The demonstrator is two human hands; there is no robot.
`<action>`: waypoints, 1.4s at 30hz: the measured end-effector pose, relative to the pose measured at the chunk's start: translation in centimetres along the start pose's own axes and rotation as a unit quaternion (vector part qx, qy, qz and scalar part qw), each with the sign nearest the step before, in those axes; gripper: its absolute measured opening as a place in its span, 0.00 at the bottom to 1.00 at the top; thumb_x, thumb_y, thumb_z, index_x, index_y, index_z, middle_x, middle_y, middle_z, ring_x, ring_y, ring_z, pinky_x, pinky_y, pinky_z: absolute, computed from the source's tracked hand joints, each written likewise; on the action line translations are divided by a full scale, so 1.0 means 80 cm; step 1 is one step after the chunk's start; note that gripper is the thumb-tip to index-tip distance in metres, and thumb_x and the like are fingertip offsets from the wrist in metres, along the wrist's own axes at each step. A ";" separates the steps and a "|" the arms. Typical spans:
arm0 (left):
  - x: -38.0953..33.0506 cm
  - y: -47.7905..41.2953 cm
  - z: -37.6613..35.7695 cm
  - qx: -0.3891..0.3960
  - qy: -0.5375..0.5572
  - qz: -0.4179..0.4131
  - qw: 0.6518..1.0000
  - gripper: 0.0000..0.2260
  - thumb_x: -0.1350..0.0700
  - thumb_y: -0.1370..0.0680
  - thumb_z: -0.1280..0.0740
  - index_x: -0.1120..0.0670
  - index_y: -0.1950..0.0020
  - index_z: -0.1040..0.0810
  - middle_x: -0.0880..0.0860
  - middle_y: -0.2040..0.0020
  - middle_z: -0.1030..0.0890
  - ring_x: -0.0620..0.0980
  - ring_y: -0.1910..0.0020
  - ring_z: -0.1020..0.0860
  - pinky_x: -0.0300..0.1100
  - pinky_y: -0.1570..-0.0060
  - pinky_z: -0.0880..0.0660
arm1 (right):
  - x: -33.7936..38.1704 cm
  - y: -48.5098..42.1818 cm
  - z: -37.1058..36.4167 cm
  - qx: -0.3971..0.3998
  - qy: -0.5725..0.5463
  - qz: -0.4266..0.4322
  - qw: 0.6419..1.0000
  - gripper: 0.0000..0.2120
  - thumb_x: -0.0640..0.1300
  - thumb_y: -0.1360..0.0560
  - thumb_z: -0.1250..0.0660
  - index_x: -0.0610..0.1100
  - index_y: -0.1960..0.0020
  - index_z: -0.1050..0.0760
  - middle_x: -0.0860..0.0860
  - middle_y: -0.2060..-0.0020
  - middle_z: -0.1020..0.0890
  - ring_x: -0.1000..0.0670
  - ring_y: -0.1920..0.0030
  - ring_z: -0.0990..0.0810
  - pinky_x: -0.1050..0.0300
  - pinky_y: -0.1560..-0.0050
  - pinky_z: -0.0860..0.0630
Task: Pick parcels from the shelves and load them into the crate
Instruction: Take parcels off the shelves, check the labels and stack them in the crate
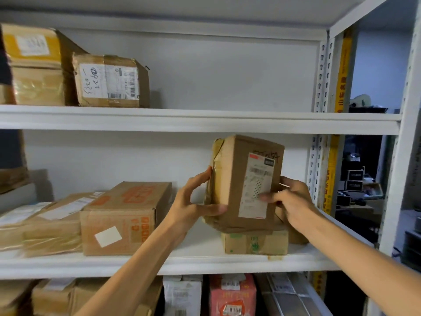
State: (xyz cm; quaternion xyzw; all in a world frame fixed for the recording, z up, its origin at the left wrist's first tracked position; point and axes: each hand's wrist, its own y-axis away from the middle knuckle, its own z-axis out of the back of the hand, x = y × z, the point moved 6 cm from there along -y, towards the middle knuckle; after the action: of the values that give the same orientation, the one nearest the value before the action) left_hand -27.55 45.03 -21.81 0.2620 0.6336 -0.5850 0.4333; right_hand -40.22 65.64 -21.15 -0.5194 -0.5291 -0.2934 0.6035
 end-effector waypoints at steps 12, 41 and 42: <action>0.043 -0.003 0.031 -0.014 0.225 0.124 0.966 0.25 0.48 0.26 0.32 0.55 0.31 0.26 0.57 0.41 0.18 0.52 0.49 0.18 0.49 0.50 0.20 | 0.032 0.019 -0.035 -0.030 0.062 0.044 0.997 0.17 0.58 0.34 0.25 0.46 0.55 0.16 0.50 0.59 0.13 0.46 0.53 0.15 0.45 0.45 0.21; -0.005 -0.007 0.077 0.001 0.020 0.204 0.979 0.23 0.49 0.43 0.19 0.55 0.50 0.14 0.60 0.48 0.16 0.59 0.49 0.17 0.46 0.53 0.19 | 0.063 0.001 -0.091 0.179 0.120 0.083 0.973 0.23 0.50 0.41 0.20 0.45 0.48 0.19 0.49 0.54 0.14 0.49 0.52 0.16 0.54 0.51 0.20; -0.004 -0.007 0.081 0.015 0.019 0.192 0.981 0.22 0.54 0.43 0.19 0.54 0.50 0.14 0.58 0.46 0.16 0.56 0.46 0.17 0.47 0.49 0.20 | 0.060 0.000 -0.094 0.188 0.117 0.087 0.971 0.26 0.45 0.43 0.19 0.45 0.47 0.20 0.49 0.53 0.14 0.50 0.50 0.16 0.54 0.50 0.20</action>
State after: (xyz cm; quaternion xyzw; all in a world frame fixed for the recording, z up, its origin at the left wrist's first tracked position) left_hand -26.26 38.71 -20.87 0.3964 0.5704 -0.4952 0.5219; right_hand -36.40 59.51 -15.87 -0.4029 -0.4535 -0.1940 0.7710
